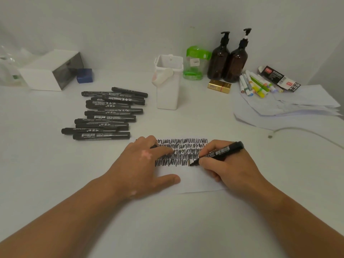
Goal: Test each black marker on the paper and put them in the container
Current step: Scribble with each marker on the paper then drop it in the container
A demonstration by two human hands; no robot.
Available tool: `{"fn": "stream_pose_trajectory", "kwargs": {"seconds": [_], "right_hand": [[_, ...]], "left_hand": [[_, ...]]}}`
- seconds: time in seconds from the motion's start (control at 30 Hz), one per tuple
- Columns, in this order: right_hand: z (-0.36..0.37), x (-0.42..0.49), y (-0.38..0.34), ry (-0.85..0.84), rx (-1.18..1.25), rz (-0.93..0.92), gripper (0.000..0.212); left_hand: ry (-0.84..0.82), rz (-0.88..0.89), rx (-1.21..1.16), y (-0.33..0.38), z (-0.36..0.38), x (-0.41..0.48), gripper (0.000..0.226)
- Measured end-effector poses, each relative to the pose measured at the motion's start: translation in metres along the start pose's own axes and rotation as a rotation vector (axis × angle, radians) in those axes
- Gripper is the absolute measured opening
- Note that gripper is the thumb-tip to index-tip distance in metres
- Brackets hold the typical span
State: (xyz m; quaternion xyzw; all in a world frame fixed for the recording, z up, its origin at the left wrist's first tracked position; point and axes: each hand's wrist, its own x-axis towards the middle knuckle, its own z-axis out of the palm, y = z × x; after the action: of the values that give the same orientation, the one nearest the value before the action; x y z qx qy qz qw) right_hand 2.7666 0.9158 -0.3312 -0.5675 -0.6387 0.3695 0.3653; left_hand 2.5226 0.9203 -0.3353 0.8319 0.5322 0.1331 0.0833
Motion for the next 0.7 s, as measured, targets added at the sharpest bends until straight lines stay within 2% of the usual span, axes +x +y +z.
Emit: {"fn": "stream_pose_trajectory", "kwargs": {"seconds": [0.13, 0.47, 0.63, 0.7], "right_hand": [[-0.0002, 0.0007, -0.0001, 0.049, -0.002, 0.007, 0.010], [-0.0016, -0.0001, -0.0041, 0.033, -0.048, 0.031, 0.005], [-0.0017, 0.0020, -0.0011, 0.105, -0.076, 0.026, 0.008], [-0.0022, 0.0019, -0.0019, 0.090, -0.106, 0.016, 0.003]], "left_hand": [[0.003, 0.001, -0.005, 0.0001, -0.0001, -0.0001, 0.076], [0.002, 0.003, -0.015, 0.0004, -0.0008, -0.0003, 0.076], [0.000, 0.001, -0.022, 0.0002, -0.0010, -0.0004, 0.076], [-0.003, 0.001, -0.024, 0.0002, -0.0010, 0.0001, 0.076]]}}
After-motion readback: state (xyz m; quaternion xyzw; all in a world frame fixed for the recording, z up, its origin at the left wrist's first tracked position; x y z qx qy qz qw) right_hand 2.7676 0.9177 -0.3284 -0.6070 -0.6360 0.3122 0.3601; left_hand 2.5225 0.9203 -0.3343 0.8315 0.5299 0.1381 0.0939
